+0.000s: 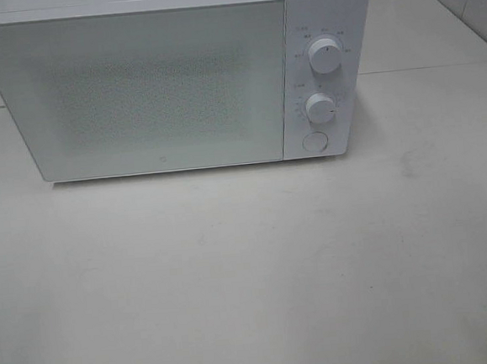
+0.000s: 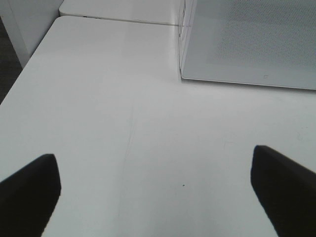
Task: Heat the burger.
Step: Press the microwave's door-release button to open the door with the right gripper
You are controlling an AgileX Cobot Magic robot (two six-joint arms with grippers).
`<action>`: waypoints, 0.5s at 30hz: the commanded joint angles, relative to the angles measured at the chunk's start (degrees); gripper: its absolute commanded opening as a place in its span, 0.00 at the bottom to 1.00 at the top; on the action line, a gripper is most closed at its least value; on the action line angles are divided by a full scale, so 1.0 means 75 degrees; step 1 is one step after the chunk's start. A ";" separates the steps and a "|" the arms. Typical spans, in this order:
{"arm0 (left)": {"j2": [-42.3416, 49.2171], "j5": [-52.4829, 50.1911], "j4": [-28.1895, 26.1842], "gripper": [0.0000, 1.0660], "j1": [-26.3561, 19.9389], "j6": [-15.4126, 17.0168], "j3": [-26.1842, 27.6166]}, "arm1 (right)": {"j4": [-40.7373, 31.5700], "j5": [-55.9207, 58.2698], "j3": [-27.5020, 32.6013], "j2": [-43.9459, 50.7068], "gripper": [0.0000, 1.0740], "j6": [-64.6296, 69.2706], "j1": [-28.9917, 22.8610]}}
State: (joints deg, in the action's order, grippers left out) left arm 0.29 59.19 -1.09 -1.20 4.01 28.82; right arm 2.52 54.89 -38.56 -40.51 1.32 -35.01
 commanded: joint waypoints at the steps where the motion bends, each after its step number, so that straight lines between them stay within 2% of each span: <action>1: 0.0176 -0.0046 0.0008 0.94 -0.0008 -0.0015 -0.0023 | 0.0267 -0.0015 0.0290 0.0458 0.75 0.0382 0.0046; 6: 0.0176 -0.0046 0.0008 0.94 -0.0008 -0.0015 -0.0023 | 0.0359 0.0336 0.0634 0.1291 0.76 0.0558 0.0680; 8: 0.0176 -0.0046 0.0008 0.94 -0.0008 -0.0015 -0.0023 | 0.0351 0.0504 0.0688 0.1917 0.75 0.0481 0.1329; 10: 0.0176 -0.0046 0.0008 0.94 -0.0008 -0.0015 -0.0023 | 0.0351 0.0527 0.0688 0.2131 0.75 0.0474 0.1551; 11: 0.0176 -0.0046 0.0008 0.94 -0.0008 -0.0015 -0.0023 | 0.0351 0.0535 0.0688 0.2529 0.74 0.0474 0.1948; 15: 0.0176 -0.0046 0.0008 0.94 -0.0008 -0.0015 -0.0023 | 0.0351 0.0527 0.0688 0.3094 0.74 0.0458 0.2391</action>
State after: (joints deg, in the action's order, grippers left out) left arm 0.29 59.19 -1.09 -1.20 4.01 28.82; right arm 4.70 58.44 -33.58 -18.11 4.76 -17.76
